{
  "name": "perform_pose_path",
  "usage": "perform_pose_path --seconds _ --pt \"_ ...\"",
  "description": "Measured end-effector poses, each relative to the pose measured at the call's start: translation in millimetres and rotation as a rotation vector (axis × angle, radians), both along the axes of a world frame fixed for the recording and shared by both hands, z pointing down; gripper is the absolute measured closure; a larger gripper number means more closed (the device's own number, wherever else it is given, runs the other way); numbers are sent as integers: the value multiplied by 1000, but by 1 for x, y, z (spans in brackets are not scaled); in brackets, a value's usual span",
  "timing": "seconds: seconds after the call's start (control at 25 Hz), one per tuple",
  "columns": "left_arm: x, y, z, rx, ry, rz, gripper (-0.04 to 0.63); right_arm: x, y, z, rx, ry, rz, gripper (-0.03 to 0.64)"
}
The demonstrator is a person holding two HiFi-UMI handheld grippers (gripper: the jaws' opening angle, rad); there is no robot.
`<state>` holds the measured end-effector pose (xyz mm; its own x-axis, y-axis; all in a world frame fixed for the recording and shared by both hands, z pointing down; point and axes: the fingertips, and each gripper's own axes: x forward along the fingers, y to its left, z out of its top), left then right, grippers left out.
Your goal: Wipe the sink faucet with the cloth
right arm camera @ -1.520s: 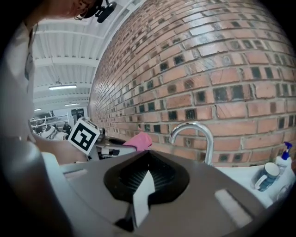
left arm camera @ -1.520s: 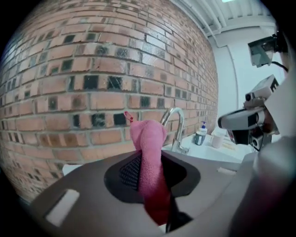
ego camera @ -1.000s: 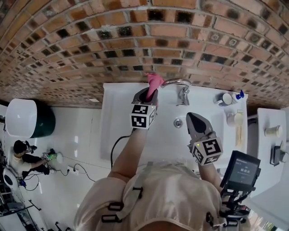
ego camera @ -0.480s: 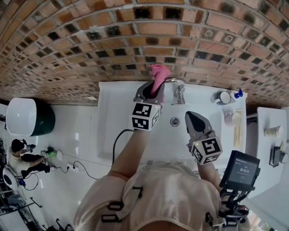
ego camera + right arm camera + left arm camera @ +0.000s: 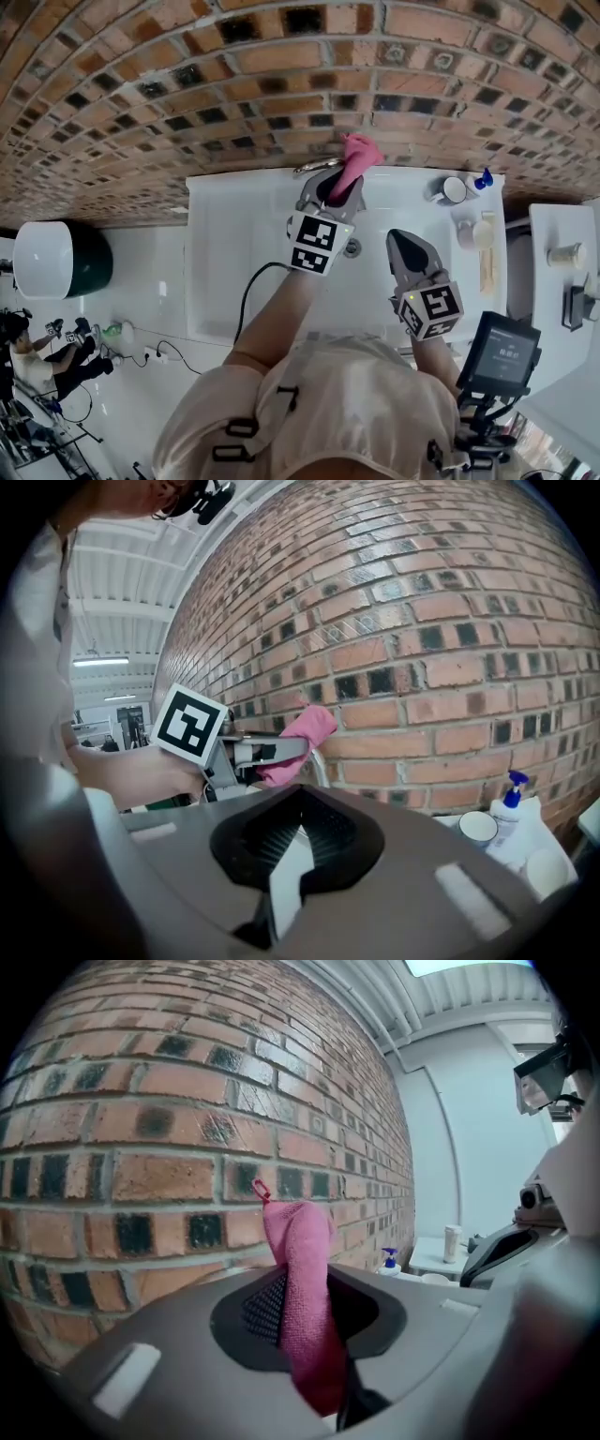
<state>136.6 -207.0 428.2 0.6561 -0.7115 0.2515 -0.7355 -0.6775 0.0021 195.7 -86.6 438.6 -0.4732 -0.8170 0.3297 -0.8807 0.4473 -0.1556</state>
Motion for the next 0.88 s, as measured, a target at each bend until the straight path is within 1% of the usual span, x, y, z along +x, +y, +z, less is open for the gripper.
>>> perform_pose_path --seconds 0.12,0.2,0.28,0.36,0.44,0.56,0.64,0.76,0.88 --pt "16 0 23 -46 -15 31 509 9 -1 6 -10 -1 15 623" --pt "25 -1 43 -105 -18 46 509 16 -3 9 -18 -2 23 623" --pt "30 -1 65 -182 -22 53 509 22 -5 12 -24 -4 31 623" --pt "26 1 84 -250 -29 45 509 24 -5 12 -23 -5 37 623" --pt "16 4 95 -288 -41 35 509 22 -2 10 -19 -4 44 623" --pt "8 7 104 -305 -70 33 509 20 -3 8 -16 -5 49 623" --pt "8 8 103 -310 -66 32 508 19 -4 8 -15 -7 46 623" --pt "12 12 83 -278 -19 37 508 20 -7 8 -12 -6 34 623" --pt "2 20 34 -192 74 36 508 16 -6 8 -5 -2 17 623"
